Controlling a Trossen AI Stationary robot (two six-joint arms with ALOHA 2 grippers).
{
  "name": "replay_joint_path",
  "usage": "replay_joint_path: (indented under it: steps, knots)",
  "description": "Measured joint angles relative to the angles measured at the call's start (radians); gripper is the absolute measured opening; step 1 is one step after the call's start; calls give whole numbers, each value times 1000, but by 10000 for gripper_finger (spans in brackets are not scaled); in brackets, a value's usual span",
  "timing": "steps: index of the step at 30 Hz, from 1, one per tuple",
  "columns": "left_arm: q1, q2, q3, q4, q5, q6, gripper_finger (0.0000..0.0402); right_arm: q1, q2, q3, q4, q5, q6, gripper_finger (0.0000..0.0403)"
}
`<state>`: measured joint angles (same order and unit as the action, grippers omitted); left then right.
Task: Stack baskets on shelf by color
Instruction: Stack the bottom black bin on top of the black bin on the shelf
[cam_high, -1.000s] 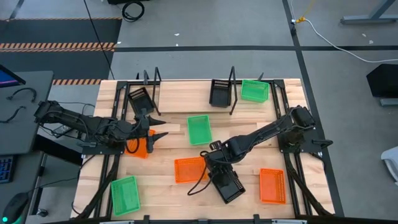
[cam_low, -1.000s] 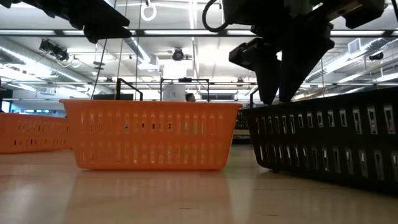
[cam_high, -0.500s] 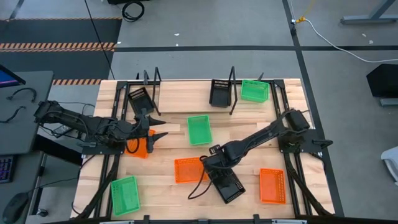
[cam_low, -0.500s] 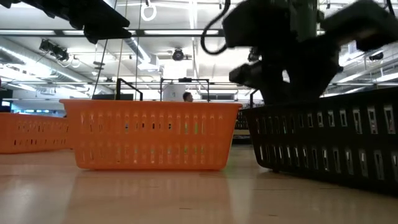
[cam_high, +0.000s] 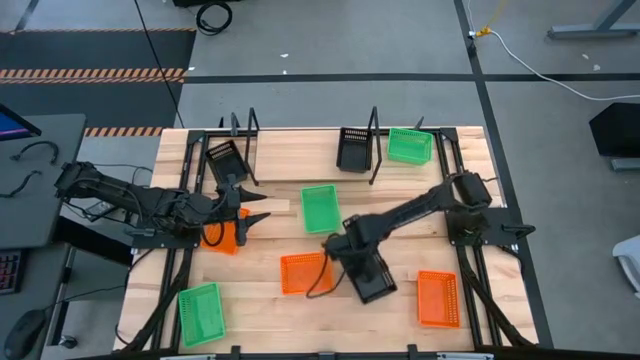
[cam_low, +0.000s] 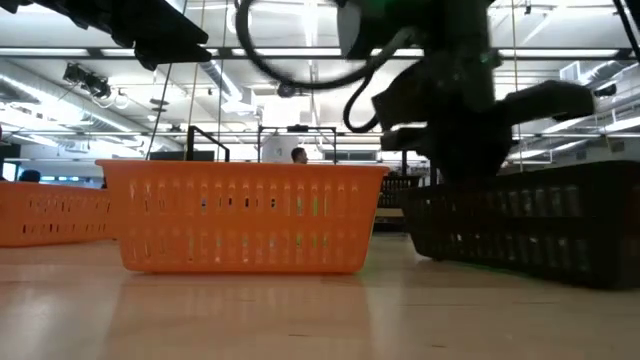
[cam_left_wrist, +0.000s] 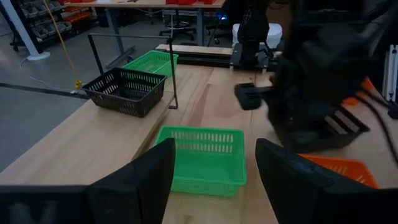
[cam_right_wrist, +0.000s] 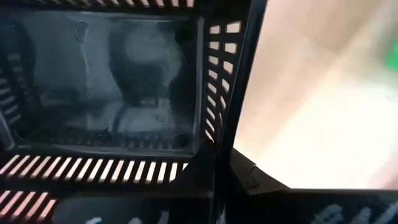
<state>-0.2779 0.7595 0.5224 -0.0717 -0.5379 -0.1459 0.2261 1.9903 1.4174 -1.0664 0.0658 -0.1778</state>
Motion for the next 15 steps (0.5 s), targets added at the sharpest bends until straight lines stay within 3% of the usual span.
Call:
replay_joint_path:
  steps: [4,9,15]
  knots:
    - [0,0,0,-1,0,0,231,-99,0,0,-1,8,27,8]
    - [0,0,0,-3,0,0,231,-217,0,0,-24,14,196,8]
    - [0,0,0,-4,0,0,231,-256,-15,-2,-9,0,153,8]
